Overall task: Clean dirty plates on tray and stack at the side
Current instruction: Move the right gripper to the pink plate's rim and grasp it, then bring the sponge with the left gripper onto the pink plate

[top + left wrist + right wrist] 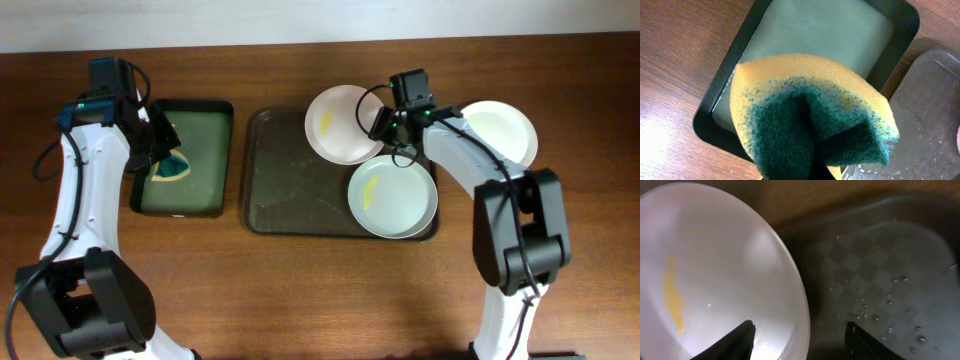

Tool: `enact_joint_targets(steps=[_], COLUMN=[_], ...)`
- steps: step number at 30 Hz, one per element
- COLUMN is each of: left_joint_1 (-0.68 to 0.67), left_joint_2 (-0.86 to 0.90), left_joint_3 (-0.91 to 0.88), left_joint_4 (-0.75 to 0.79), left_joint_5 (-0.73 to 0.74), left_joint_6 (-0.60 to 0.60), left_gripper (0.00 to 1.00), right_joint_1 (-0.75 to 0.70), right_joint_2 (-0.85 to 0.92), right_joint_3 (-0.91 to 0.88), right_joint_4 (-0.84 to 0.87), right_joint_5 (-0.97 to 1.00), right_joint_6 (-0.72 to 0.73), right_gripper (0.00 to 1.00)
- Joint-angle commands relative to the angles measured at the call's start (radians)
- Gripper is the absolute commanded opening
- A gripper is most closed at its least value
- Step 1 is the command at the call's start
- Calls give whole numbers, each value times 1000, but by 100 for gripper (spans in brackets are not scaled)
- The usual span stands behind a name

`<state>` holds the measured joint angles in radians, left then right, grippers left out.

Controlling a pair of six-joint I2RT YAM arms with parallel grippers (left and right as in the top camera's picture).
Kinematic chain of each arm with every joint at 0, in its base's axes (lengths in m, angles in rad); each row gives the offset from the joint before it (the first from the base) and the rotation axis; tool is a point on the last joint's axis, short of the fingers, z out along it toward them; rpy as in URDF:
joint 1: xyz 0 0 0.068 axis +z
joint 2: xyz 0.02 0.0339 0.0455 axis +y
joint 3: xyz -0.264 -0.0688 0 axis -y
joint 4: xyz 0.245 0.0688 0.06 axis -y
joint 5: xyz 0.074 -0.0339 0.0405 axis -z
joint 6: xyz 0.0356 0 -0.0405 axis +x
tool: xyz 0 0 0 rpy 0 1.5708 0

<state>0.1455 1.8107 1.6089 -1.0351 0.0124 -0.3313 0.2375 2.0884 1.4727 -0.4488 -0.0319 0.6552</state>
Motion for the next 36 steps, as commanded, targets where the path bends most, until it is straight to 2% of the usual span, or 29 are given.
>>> enact_joint_targets(steps=[1,2,6,9,12,17,22,26,28,32,36], left_joint_1=[3,3,3,3,3,3,3,3,3,-6,-39], left_joint_2=[7,7,7,7,7,7,7,7,7,7,7], left_joint_3=[-2,-2,-2,-2,-2,-2,-2,-2,-2,-2,-2], left_joint_4=[3,3,3,4,7,6,6,9,11,32,29], left_joint_5=[11,11,11,11,11,11,11,12,45,218,240], left_joint_6=[19,19,19,19,19,19,34,34,44,196,198], left_gripper=[0,0,0,0,0,0,0,0,0,0,0], right_joint_1=[25,25,25,26,26,47,79,111,132,168,168], right_joint_2=[27,30,51,52,52,52,52,52,52,52,52], right_joint_3=[-4,-4,-4,-4,-4,-3,-4,-4,-4,-4,-4], right_joint_4=[16,16,16,21,55,113,45,11,-35,-96,-127], right_joint_5=[29,29,24,17,-61,-205,-205,-303,-304,-296,-289], right_joint_6=[42,42,42,42,12,-122,-129,-250,-275,-364,-364], right_gripper=[55,53,27,23,4,4,4,4,4,4,4])
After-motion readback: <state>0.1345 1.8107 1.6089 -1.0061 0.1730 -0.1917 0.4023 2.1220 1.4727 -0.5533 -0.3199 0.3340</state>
